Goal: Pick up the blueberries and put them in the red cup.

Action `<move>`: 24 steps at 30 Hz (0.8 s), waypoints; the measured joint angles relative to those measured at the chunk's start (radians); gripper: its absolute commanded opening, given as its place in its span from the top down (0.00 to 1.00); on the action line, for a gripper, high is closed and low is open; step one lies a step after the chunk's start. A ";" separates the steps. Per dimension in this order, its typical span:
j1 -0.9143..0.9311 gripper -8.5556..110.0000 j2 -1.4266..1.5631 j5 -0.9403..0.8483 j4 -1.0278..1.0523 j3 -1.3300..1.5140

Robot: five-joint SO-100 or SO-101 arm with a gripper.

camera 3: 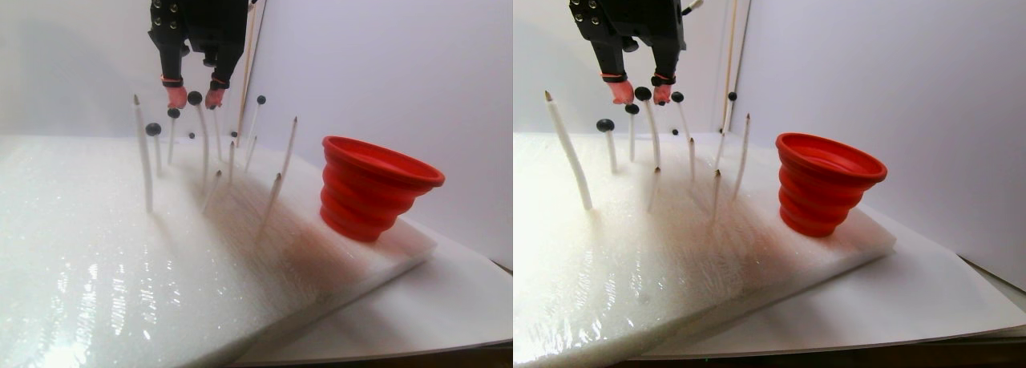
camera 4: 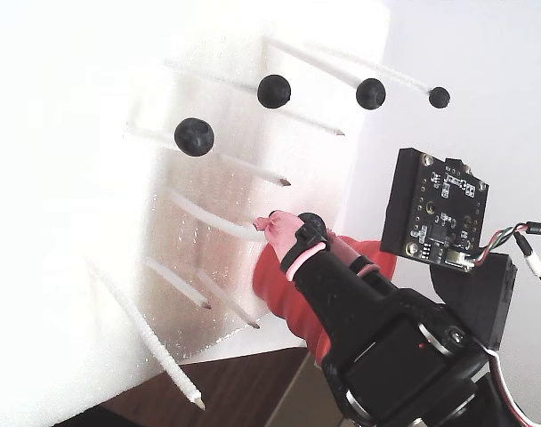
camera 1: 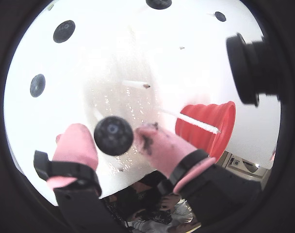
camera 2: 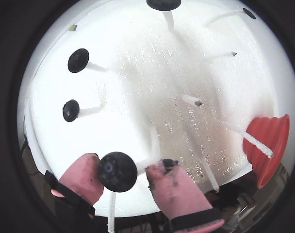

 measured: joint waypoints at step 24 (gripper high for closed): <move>-0.014 0.80 -0.023 -0.009 -0.054 -0.025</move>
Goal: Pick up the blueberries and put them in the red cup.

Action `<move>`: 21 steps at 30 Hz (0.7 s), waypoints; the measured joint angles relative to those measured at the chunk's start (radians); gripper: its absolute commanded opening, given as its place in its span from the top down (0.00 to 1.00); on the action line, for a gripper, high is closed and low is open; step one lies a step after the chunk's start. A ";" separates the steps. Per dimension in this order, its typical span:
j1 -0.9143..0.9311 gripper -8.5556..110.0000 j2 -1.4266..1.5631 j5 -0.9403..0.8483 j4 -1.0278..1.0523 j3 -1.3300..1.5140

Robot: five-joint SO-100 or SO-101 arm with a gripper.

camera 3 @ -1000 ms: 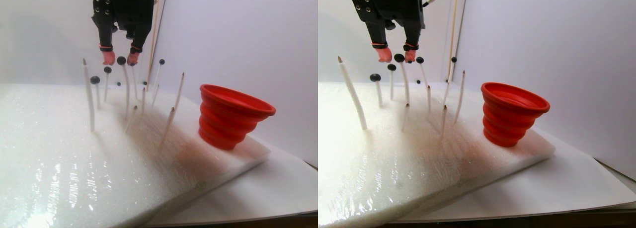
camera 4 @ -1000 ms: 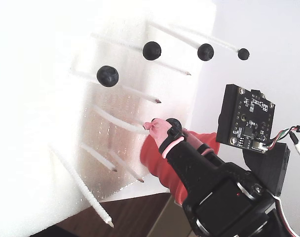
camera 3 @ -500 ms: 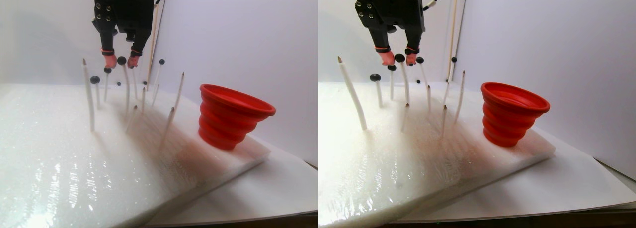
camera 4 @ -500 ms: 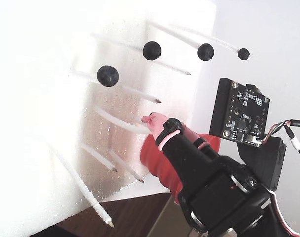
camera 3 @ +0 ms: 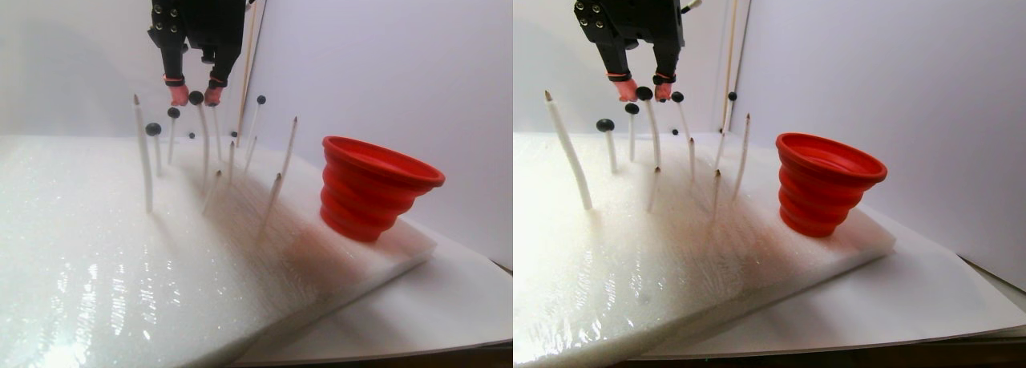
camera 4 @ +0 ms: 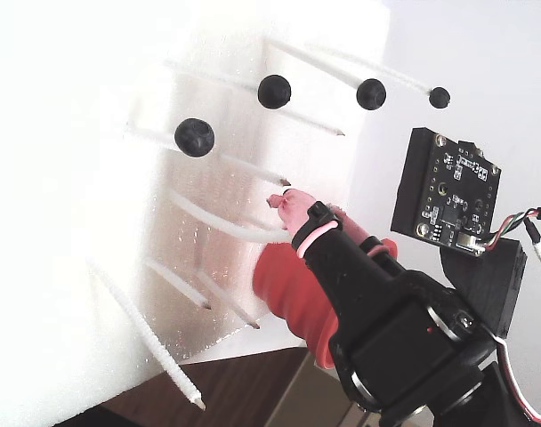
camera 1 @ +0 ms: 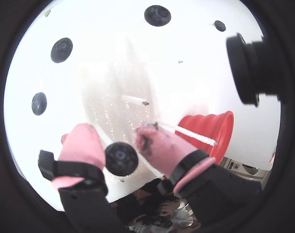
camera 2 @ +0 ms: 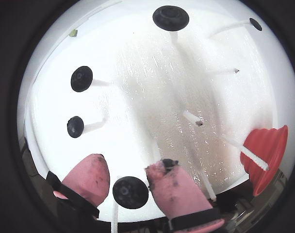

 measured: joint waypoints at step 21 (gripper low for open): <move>-0.011 0.82 0.000 0.009 0.049 0.000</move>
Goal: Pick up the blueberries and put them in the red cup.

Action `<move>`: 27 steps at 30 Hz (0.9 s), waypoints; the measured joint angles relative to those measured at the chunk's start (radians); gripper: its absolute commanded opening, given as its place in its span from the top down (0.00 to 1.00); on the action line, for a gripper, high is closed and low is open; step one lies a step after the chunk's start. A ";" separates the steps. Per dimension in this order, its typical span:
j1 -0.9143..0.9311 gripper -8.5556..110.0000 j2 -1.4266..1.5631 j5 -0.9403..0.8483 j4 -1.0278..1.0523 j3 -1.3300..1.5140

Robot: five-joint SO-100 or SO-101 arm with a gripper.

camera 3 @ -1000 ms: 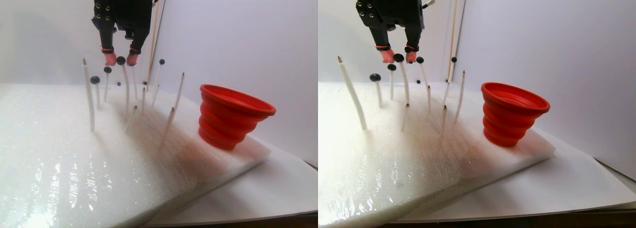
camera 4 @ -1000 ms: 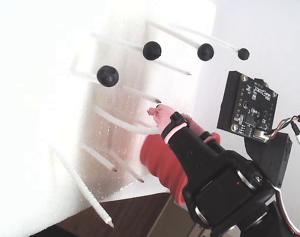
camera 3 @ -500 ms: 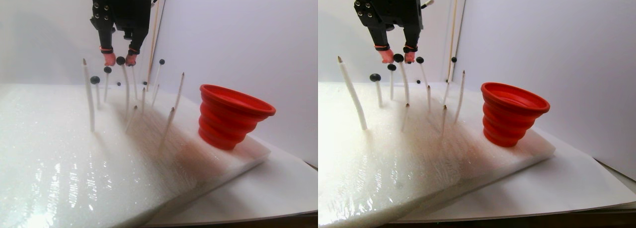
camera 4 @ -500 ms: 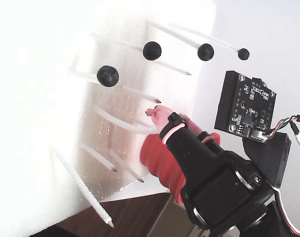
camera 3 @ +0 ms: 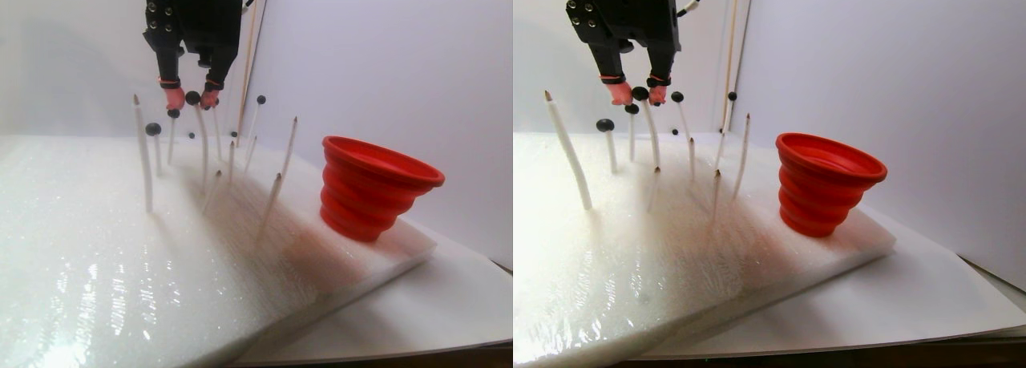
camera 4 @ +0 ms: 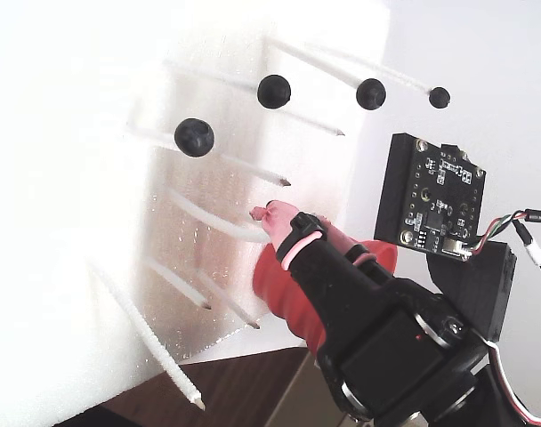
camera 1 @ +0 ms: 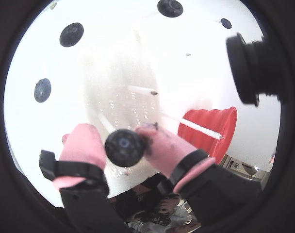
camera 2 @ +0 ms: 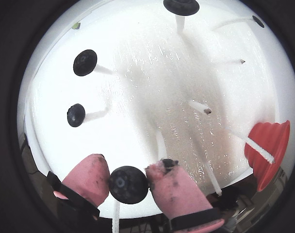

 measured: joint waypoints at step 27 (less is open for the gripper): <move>0.000 0.83 0.101 0.000 0.066 0.000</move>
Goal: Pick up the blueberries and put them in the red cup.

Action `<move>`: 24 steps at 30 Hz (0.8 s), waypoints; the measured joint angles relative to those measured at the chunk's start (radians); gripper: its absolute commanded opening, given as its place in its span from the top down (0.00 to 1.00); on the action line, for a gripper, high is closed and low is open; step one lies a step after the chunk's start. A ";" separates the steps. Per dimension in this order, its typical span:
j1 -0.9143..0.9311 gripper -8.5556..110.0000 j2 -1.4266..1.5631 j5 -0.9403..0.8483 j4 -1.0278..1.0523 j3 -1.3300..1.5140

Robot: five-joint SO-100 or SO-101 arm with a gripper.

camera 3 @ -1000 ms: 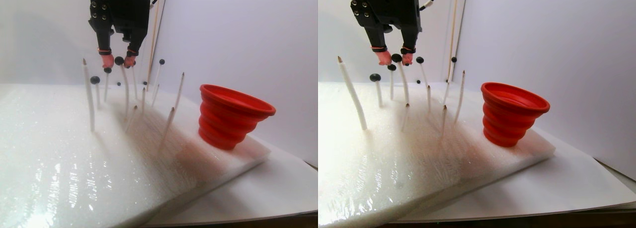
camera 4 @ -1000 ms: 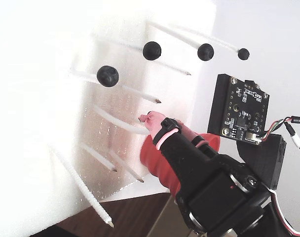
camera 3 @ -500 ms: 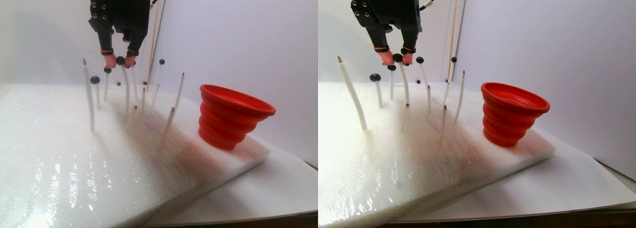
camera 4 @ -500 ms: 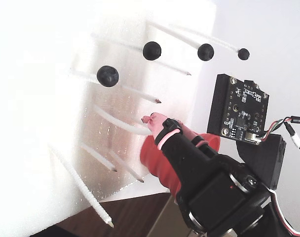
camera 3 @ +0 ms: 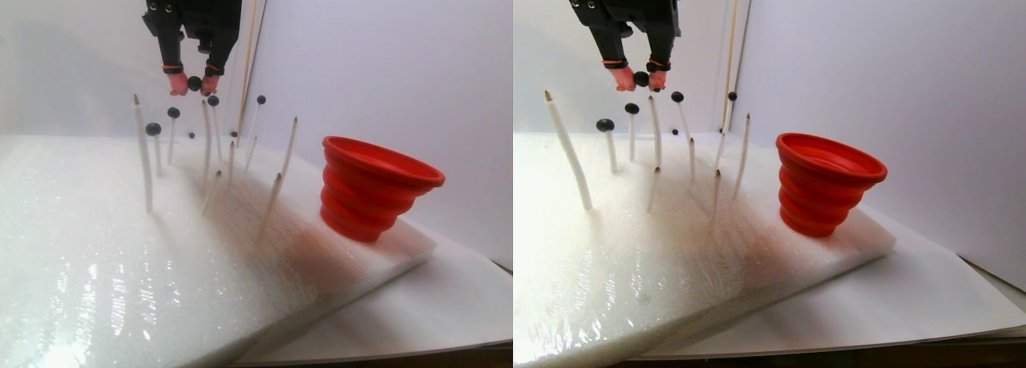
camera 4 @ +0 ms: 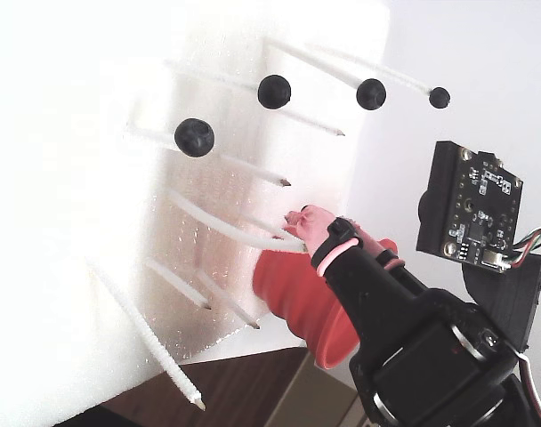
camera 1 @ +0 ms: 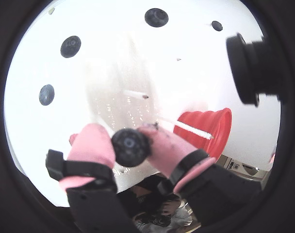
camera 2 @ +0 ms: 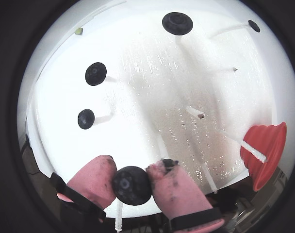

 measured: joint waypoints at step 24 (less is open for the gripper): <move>0.144 0.83 0.080 -0.017 0.072 0.020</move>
